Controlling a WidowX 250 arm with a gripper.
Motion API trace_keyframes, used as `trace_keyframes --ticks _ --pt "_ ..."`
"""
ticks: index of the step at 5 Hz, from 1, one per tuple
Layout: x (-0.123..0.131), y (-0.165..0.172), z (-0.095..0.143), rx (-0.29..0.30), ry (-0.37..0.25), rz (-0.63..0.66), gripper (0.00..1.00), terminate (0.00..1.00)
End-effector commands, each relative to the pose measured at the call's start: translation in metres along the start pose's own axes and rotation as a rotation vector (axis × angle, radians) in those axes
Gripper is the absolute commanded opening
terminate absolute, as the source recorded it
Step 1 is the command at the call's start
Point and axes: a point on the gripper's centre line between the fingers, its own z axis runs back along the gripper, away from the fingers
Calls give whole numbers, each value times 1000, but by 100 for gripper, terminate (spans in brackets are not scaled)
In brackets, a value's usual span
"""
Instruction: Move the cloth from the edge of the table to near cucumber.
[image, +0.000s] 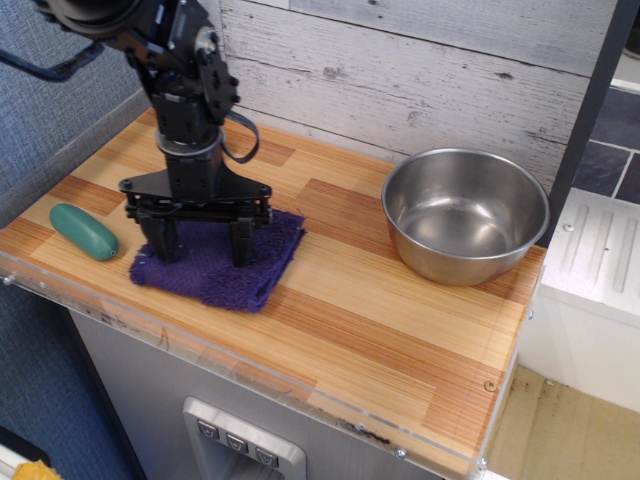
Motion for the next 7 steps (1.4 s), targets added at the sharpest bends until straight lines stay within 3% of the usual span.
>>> trace_keyframes --ticks 1,2,3,6,7 --pt "1 -3 31 -42 -70 -20 100 0" --pt "-5 -2 60 -110 -125 -4 100 0" --pt "-11 -3 87 -131 -172 -26 100 0" --pt "-11 -3 87 -131 -172 -26 100 0" --pt "-11 -3 87 -131 -172 -26 100 100"
